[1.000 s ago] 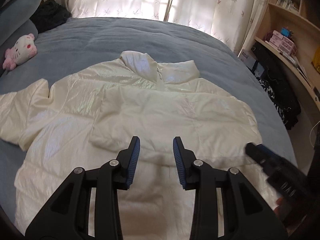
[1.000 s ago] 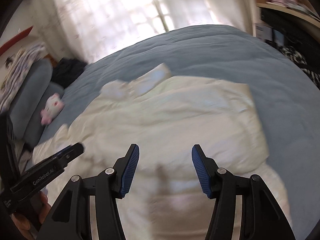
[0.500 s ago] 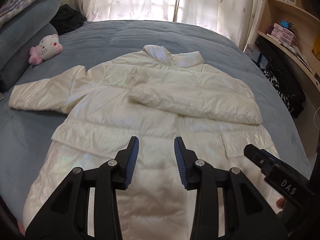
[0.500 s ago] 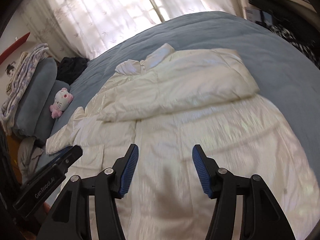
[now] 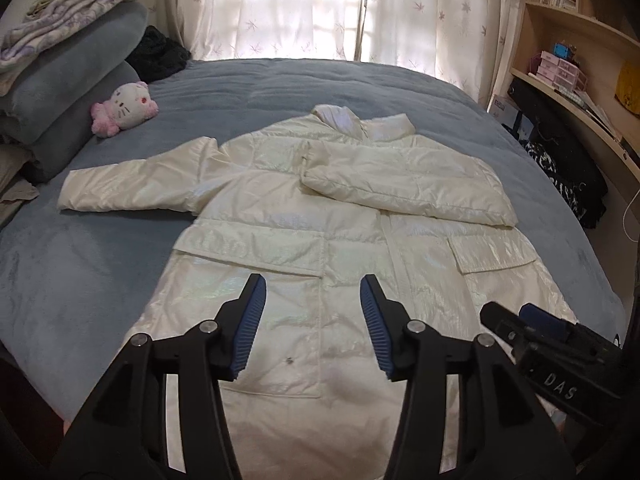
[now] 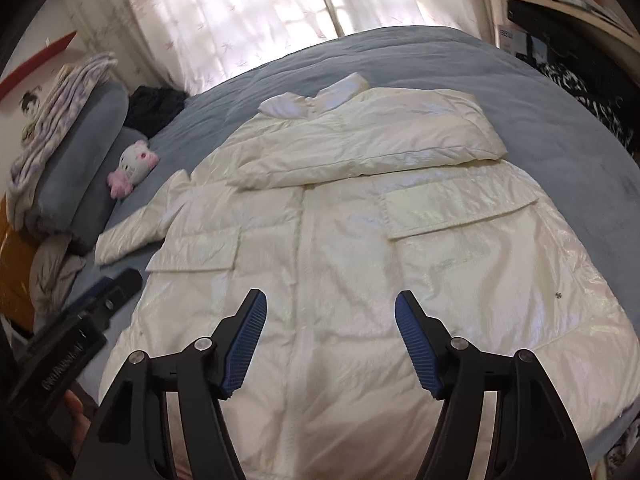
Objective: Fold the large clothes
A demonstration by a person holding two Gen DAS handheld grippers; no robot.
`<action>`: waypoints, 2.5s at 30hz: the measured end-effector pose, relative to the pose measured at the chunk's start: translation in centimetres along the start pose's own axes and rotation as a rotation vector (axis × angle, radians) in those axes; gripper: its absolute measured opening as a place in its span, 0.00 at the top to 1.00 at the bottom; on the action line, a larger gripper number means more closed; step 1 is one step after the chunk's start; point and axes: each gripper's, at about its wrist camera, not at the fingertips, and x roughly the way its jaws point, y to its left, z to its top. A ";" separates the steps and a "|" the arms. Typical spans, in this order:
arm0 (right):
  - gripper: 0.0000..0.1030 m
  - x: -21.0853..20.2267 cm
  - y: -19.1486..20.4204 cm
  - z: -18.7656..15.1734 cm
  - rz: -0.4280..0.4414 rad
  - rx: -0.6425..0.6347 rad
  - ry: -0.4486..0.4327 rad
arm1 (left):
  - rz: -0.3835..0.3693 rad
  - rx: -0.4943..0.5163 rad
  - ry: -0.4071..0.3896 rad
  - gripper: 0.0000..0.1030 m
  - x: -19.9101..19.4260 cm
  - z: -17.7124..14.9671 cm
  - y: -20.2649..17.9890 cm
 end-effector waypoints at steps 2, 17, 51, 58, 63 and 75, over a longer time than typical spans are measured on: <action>0.34 -0.5 1.3 -0.2 0.002 -0.031 -0.001 | 0.007 -0.011 -0.020 0.55 -1.0 0.2 1.2; 0.34 -1.7 16.1 1.4 0.028 -0.286 -0.132 | 0.083 -0.287 -0.046 0.43 -1.8 1.4 18.5; 0.49 25.4 33.5 8.6 0.157 -0.293 0.016 | 0.043 -0.771 -0.032 0.88 25.4 5.4 51.9; 0.49 21.8 29.9 10.1 0.191 -0.215 -0.044 | 0.211 -0.468 -0.149 0.96 18.3 12.8 45.4; 0.49 18.3 24.8 11.1 0.197 -0.129 -0.100 | 0.196 -0.237 -0.302 0.96 10.1 18.8 36.2; 0.49 7.7 5.3 11.7 0.079 0.109 -0.248 | -0.048 0.089 -0.202 0.96 8.3 20.8 7.3</action>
